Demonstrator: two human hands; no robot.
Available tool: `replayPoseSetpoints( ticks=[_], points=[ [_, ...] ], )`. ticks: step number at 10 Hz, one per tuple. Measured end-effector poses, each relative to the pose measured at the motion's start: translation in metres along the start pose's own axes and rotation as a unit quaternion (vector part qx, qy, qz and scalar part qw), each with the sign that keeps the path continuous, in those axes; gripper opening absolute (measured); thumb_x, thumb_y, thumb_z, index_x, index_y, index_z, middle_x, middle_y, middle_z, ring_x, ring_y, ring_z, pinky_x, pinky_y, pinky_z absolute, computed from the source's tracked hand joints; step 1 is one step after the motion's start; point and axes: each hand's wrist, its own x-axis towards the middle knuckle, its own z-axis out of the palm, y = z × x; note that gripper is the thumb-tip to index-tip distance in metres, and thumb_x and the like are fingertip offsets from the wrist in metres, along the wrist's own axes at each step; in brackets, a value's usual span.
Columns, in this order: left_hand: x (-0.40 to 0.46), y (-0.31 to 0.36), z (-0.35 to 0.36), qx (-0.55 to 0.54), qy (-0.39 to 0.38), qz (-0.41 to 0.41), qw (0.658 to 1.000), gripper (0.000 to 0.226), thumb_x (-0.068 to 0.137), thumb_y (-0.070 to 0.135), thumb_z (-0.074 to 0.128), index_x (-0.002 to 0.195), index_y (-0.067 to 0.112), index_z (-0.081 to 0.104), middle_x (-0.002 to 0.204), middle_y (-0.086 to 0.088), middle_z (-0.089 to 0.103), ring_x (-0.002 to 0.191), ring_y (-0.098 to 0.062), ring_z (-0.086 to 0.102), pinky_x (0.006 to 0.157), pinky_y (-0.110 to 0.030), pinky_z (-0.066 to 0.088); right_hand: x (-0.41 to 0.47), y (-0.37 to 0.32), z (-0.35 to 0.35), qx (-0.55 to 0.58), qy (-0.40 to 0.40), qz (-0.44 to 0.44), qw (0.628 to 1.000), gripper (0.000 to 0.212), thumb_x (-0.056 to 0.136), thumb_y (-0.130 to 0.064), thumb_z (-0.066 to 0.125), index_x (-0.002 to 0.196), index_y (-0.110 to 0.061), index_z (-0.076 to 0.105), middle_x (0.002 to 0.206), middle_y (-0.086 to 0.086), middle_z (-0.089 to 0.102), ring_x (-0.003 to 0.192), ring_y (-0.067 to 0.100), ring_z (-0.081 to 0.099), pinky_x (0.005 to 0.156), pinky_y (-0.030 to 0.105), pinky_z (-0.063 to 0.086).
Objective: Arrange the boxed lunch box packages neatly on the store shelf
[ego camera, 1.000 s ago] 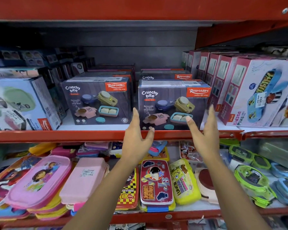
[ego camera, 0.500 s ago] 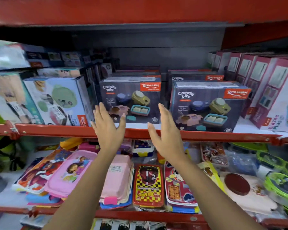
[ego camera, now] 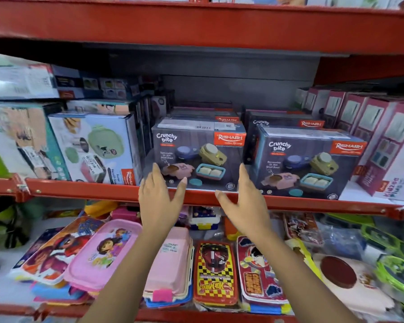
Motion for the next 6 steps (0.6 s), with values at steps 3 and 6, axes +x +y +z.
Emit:
replayPoseSetpoints(
  ticks=[3, 6],
  points=[
    [-0.024, -0.001, -0.007, -0.035, -0.016, -0.014, 0.999, 0.088, 0.09, 0.06, 0.042, 0.151, 0.008, 0.006, 0.16, -0.016, 0.018, 0.147, -0.028, 0.015, 0.117, -0.041, 0.016, -0.022, 0.002, 0.0, 0.031, 0.017, -0.01, 0.999, 0.086, 0.09, -0.041, 0.06, 0.155, -0.021, 0.006, 0.157, 0.004, 0.034, 0.135, 0.022, 0.045, 0.106, 0.033, 0.041],
    [-0.018, 0.031, -0.018, -0.087, 0.019, 0.03, 0.996, 0.091, 0.092, 0.05, 0.05, 0.151, 0.006, -0.004, 0.162, -0.014, -0.005, 0.149, -0.024, -0.008, 0.117, -0.033, 0.001, -0.008, -0.005, -0.029, 0.061, 0.077, -0.04, 0.994, 0.08, 0.091, -0.033, 0.062, 0.153, -0.013, 0.017, 0.157, 0.005, 0.032, 0.144, 0.018, 0.03, 0.114, 0.031, 0.029]
  ],
)
